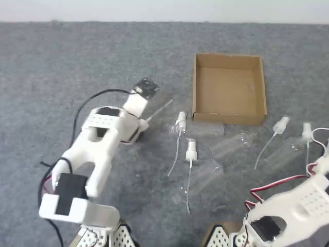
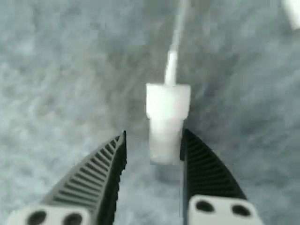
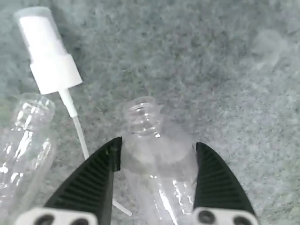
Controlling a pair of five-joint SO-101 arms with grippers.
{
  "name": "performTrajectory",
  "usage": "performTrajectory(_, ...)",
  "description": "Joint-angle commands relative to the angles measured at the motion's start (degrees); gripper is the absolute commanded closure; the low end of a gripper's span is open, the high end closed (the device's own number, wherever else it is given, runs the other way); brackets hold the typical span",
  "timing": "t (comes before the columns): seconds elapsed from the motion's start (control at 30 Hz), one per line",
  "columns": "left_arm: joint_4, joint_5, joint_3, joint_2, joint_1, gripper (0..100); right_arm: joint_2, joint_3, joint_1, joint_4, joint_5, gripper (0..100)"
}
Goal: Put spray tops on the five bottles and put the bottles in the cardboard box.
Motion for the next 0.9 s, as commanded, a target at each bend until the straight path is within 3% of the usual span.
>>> performTrajectory(0.0,0.44,-3.6,-2.77,-0.88,-4.04,83,-1.01,-3.43,-0.75,0.48,-0.18,85.7)
performTrajectory(0.1,0.62,-3.87,-3.47,-1.23,-5.01,83,-1.01,-3.43,-0.75,0.48,-0.18,85.7)
performTrajectory(0.37,11.69,-2.11,-16.22,-7.12,-4.48,83,-1.01,-3.43,-0.75,0.48,-0.18,85.7)
performTrajectory(0.67,10.11,2.11,-27.65,7.82,6.51,83,-1.01,-3.43,-0.66,0.48,-0.18,85.7)
performTrajectory(0.87,3.43,4.22,-34.77,21.63,5.1,83,-1.01,-3.43,-0.48,0.48,-0.18,85.7)
